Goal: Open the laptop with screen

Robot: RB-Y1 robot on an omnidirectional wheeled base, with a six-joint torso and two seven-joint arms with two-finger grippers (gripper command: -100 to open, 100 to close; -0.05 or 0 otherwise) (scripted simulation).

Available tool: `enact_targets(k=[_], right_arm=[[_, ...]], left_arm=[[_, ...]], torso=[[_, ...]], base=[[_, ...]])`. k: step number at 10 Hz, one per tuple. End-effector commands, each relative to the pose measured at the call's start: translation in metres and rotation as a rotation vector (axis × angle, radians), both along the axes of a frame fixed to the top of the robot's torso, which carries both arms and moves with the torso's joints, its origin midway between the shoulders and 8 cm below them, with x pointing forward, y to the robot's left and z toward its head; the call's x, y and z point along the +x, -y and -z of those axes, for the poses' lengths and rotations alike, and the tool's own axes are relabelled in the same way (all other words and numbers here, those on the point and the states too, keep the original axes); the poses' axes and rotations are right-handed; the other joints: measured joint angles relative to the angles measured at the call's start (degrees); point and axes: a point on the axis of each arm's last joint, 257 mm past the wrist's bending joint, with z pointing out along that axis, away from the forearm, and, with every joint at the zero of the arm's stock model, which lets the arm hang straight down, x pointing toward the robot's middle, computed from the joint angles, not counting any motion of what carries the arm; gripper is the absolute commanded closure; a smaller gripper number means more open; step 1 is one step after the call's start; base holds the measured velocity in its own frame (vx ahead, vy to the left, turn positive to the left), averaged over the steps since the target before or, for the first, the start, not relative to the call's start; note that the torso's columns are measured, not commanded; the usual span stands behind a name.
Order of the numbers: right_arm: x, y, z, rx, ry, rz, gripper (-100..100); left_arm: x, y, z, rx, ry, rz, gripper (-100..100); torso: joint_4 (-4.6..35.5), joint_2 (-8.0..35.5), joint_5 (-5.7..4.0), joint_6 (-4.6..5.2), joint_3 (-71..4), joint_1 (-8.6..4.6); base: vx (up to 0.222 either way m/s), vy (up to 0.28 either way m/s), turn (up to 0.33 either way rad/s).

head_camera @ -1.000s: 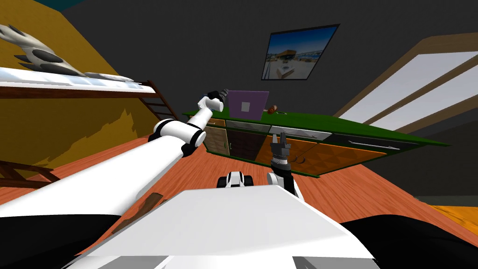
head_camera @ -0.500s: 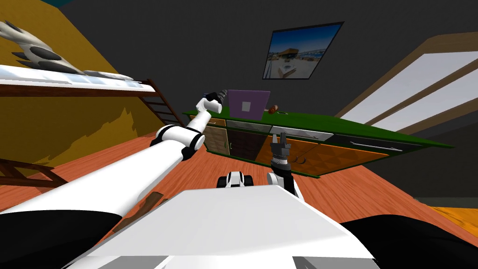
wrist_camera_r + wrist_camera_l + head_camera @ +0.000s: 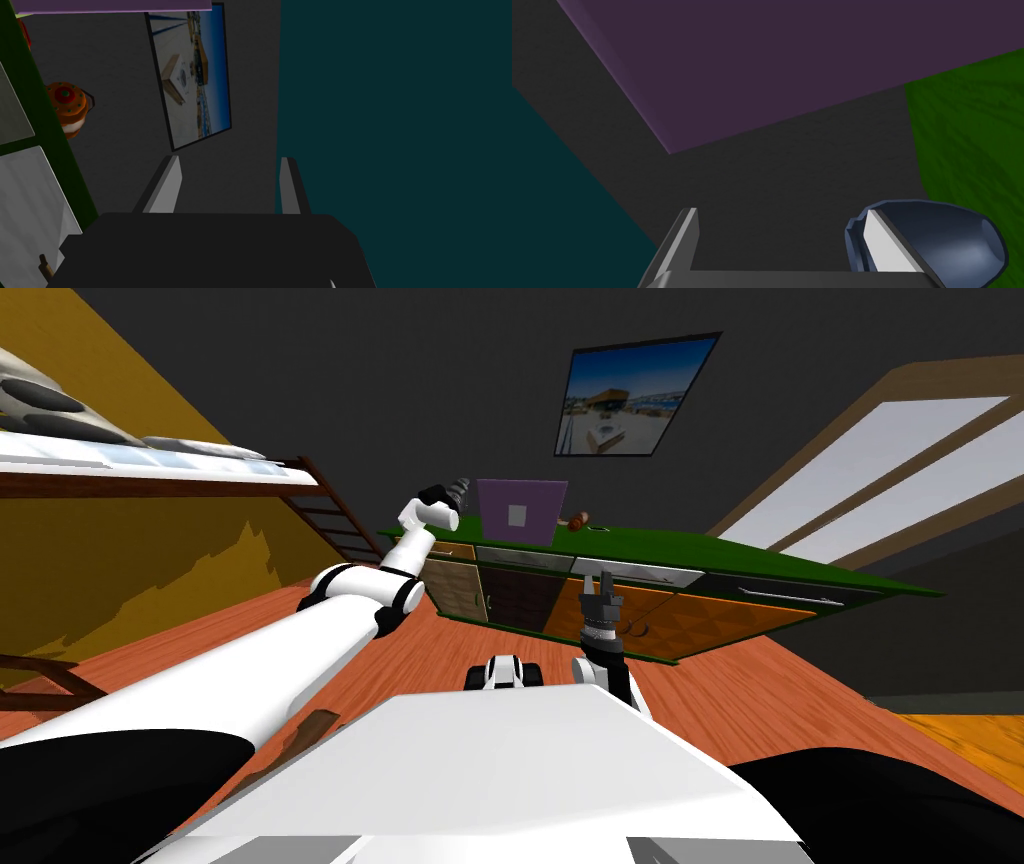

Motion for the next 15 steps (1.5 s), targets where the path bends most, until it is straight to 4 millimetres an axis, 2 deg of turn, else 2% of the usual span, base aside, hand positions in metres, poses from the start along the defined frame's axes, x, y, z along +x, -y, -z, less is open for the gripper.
enact_targets(k=[1,3,4,5,7,8,9,10,11,12,13,14,15], right_arm=[[0.0,0.0,0.0,0.0,0.0,0.0,0],[0.0,0.0,0.0,0.0,0.0,0.0,0],[0.0,0.0,0.0,0.0,0.0,0.0,0],[0.0,0.0,0.0,0.0,0.0,0.0,0],[0.0,0.0,0.0,0.0,0.0,0.0,0],[0.0,0.0,0.0,0.0,0.0,0.0,0],[0.0,0.0,0.0,0.0,0.0,0.0,0],[0.0,0.0,0.0,0.0,0.0,0.0,0],[0.0,0.0,0.0,0.0,0.0,0.0,0],[0.0,0.0,0.0,0.0,0.0,0.0,0],[0.0,0.0,0.0,0.0,0.0,0.0,0],[0.0,0.0,0.0,0.0,0.0,0.0,0],[0.0,0.0,0.0,0.0,0.0,0.0,0]], left_arm=[[-0.007,-0.04,-0.004,-0.073,0.008,-0.022,-100],[-0.015,-0.075,-0.013,-0.043,0.035,-0.066,-100],[-0.017,-0.074,-0.007,-0.039,0.036,-0.06,-100],[-0.028,-0.097,-0.015,-0.105,0.045,-0.061,-100],[-0.036,-0.119,-0.005,-0.077,0.047,-0.086,-100],[-0.039,-0.136,-0.008,-0.061,0.051,-0.112,-100],[-0.039,-0.136,-0.008,-0.061,0.051,-0.112,-100],[-0.048,-0.164,-0.009,-0.126,0.042,-0.123,-100],[-0.054,-0.179,-0.009,-0.101,0.047,-0.144,-100],[-0.061,-0.189,-0.008,-0.077,0.052,-0.159,-100],[-0.065,-0.186,-0.012,-0.063,0.065,-0.152,-100],[-0.076,-0.204,-0.01,-0.121,0.055,-0.15,-100],[-0.085,-0.208,-0.007,-0.086,0.059,-0.154,-100]], torso=[[0.01,0.04,0.0,0.01,0.03,-0.03],[-0.07,-0.19,-0.13,-0.01,-0.11,-0.44],[-0.04,-0.11,-0.08,-0.02,-0.06,-0.25],[-0.04,-0.04,-0.01,0.0,-0.02,-0.08],[-0.06,-0.18,-0.11,0.0,-0.11,-0.34],[-0.03,-0.08,-0.04,-0.03,-0.05,-0.13],[-0.01,0.01,0.0,-0.01,0.01,-0.03],[0.0,0.03,-0.01,0.0,0.03,-0.07],[-0.04,-0.11,-0.11,0.05,-0.06,-0.42],[-0.07,-0.21,-0.14,-0.01,-0.12,-0.42],[-0.06,-0.14,-0.05,-0.03,-0.09,-0.18],[-0.02,-0.03,-0.02,0.01,-0.02,-0.08],[-0.05,-0.12,-0.07,0.04,-0.06,-0.33]], base=[[0.038,-0.053,-0.218],[0.042,-0.072,-0.039],[0.011,-0.018,0.016],[0.039,-0.079,-0.167],[0.05,-0.067,-0.069],[0.008,-0.009,0.019],[-0.003,0.007,0.002],[0.032,-0.071,-0.214],[0.057,-0.081,-0.105],[0.042,-0.04,0.019],[0.015,-0.014,0.023],[0.053,-0.075,-0.194],[0.056,-0.09,-0.11]])
